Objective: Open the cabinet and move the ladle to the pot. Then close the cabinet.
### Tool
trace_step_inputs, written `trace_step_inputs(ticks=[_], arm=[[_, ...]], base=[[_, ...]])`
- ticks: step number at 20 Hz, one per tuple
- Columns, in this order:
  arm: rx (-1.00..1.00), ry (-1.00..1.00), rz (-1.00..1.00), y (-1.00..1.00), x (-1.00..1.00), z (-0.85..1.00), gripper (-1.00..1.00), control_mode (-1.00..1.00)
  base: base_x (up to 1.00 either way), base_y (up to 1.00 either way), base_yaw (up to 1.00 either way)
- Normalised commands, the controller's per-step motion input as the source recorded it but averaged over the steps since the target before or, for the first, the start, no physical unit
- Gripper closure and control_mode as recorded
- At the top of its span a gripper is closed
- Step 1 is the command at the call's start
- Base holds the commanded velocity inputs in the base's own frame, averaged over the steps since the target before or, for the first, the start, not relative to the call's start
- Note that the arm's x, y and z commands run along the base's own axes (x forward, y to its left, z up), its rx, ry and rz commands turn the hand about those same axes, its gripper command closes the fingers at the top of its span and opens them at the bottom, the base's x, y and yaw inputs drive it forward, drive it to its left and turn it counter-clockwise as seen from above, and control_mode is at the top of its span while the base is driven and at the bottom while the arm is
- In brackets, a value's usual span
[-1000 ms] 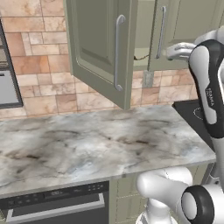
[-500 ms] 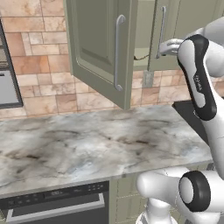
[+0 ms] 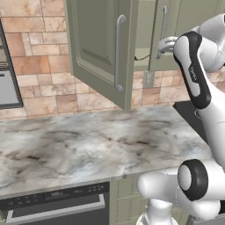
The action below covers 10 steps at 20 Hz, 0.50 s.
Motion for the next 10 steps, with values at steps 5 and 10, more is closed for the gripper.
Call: trace_step_inputs(ticks=[5, 10], arm=[[0.00, 0.00, 0.00, -0.02, 0.29, 0.00, -1.00, -1.00], [0.00, 0.00, -0.01, -0.05, 0.25, 0.00, -1.00, -1.00]], base=[[0.00, 0.00, 0.00], [0.00, 0.00, 0.00]])
